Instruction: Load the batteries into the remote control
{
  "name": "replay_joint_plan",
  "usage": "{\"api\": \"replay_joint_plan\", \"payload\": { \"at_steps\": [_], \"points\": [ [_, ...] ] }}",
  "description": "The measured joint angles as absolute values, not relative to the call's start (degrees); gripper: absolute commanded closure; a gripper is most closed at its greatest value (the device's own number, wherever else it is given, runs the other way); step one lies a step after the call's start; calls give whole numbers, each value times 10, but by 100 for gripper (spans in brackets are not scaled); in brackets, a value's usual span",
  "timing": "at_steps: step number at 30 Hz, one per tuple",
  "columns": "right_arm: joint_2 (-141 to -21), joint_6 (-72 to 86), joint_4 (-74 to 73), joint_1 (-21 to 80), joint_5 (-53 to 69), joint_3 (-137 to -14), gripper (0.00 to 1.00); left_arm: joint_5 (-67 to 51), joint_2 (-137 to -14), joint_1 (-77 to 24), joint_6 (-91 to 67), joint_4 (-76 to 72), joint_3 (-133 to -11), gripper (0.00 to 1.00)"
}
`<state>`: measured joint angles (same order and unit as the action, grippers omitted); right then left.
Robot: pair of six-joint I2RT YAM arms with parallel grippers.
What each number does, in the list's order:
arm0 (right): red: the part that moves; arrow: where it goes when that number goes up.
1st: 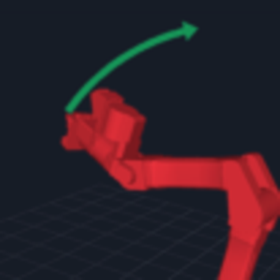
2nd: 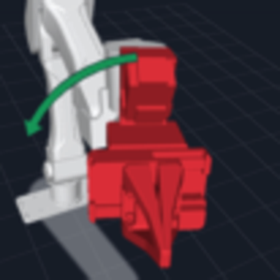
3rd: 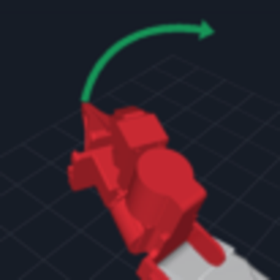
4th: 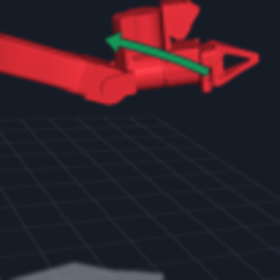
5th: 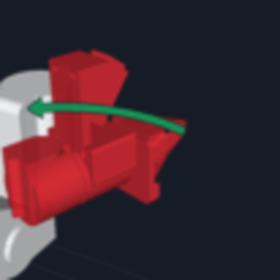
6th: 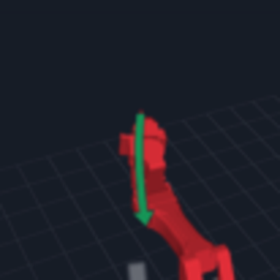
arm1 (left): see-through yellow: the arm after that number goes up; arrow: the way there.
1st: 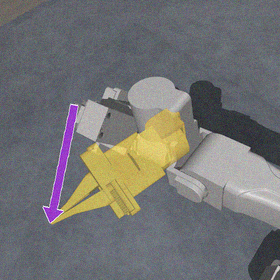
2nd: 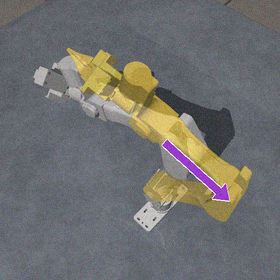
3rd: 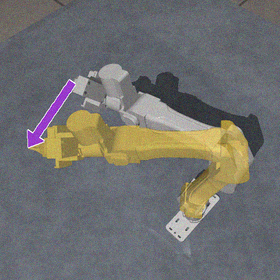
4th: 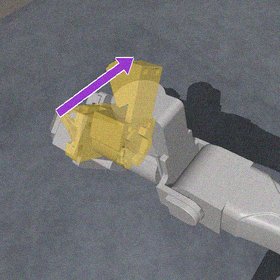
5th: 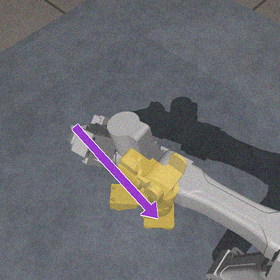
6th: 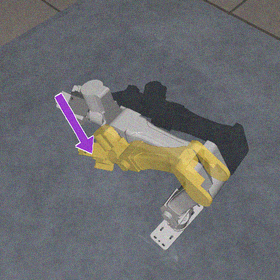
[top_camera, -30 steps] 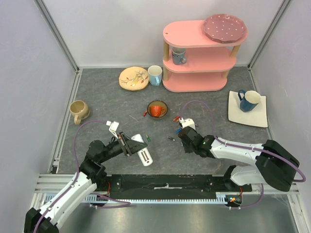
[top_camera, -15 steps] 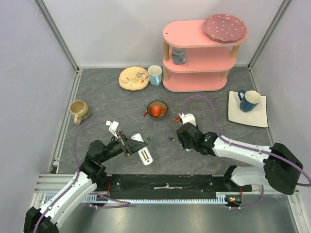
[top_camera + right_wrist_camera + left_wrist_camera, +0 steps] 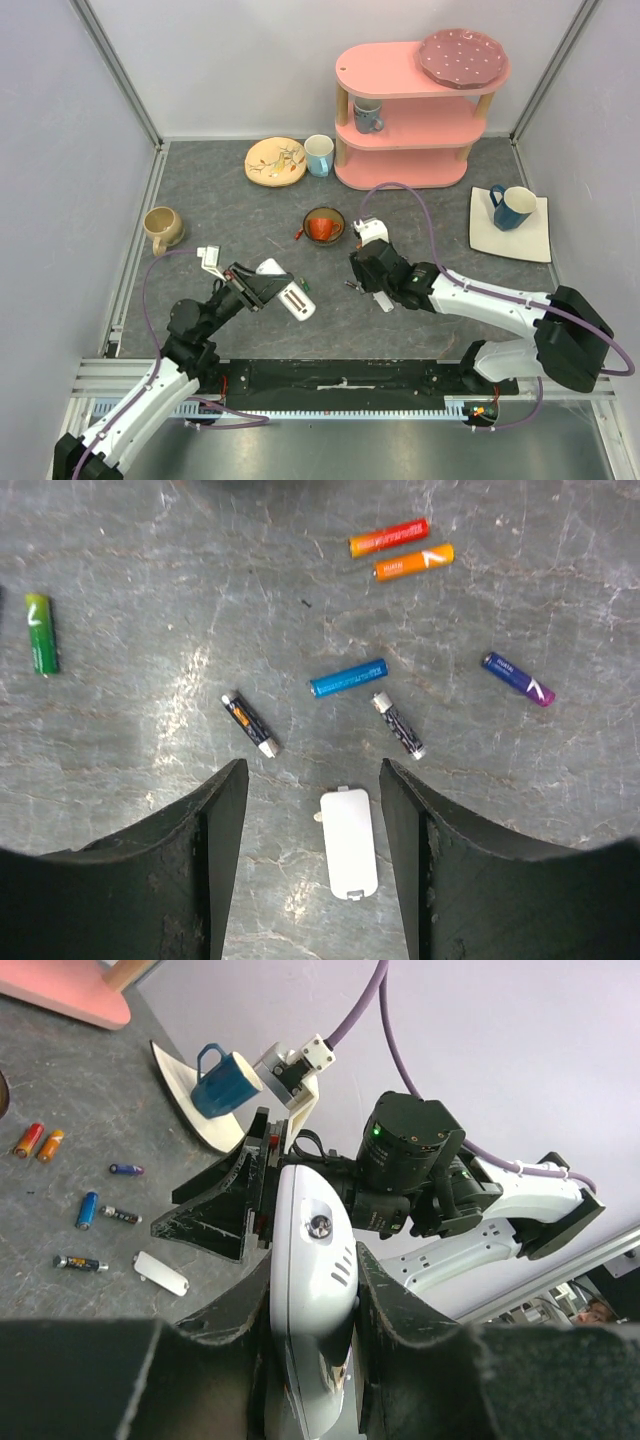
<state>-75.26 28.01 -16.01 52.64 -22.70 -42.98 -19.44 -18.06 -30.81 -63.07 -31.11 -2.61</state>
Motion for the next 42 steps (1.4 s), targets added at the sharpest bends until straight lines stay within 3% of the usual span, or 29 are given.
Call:
{"api": "replay_joint_plan", "payload": {
  "at_steps": [10,16,21,32,42],
  "points": [
    [-738,279,-125,513,-272,-430,34,-201,-166,-308,-631,-293,-26,98],
    [-744,286,-127,402,-280,-429,36,-246,-224,-308,-628,-289,-26,98],
    [-803,311,-125,332,-255,-430,29,-277,-258,-308,-625,-294,-26,98],
    [-789,371,-108,333,-246,-398,16,-340,-252,-308,-614,-341,-26,98],
    [-769,387,-108,332,-270,-387,17,-350,-262,-308,-614,-378,-26,98]
  ]
}}
